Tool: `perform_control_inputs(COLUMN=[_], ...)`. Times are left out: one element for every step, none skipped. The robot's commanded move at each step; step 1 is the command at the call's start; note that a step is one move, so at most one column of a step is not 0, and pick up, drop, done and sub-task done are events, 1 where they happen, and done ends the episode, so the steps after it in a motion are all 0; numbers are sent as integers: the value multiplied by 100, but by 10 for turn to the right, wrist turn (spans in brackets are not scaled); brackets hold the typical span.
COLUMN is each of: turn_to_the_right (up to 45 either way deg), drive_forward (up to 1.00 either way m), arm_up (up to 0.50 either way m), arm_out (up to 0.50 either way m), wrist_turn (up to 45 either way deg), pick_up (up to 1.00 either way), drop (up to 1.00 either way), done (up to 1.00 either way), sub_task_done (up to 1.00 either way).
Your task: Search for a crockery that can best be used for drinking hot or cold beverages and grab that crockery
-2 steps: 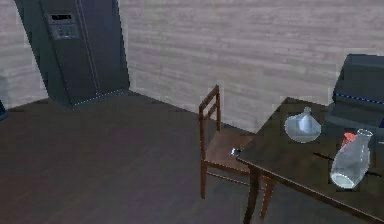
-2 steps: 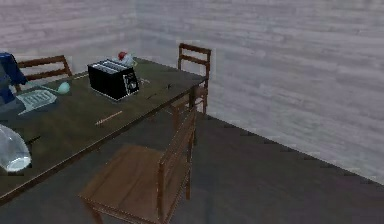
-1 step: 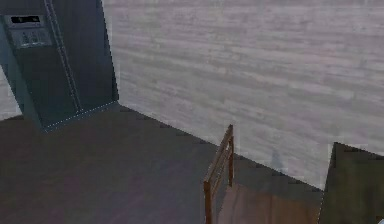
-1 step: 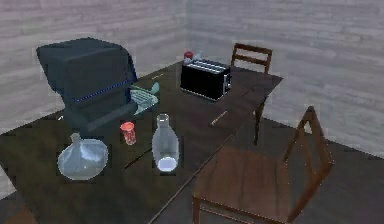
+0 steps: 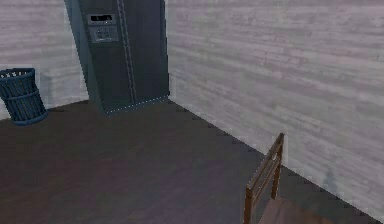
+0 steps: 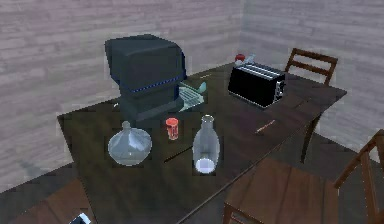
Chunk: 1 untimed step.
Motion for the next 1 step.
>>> perform_control_inputs(turn_to_the_right=[0], drive_forward=[0], arm_up=[50], arm_out=[0], wrist_turn=[0], pick_up=[0], drop=[0], done=[0], sub_task_done=[0])
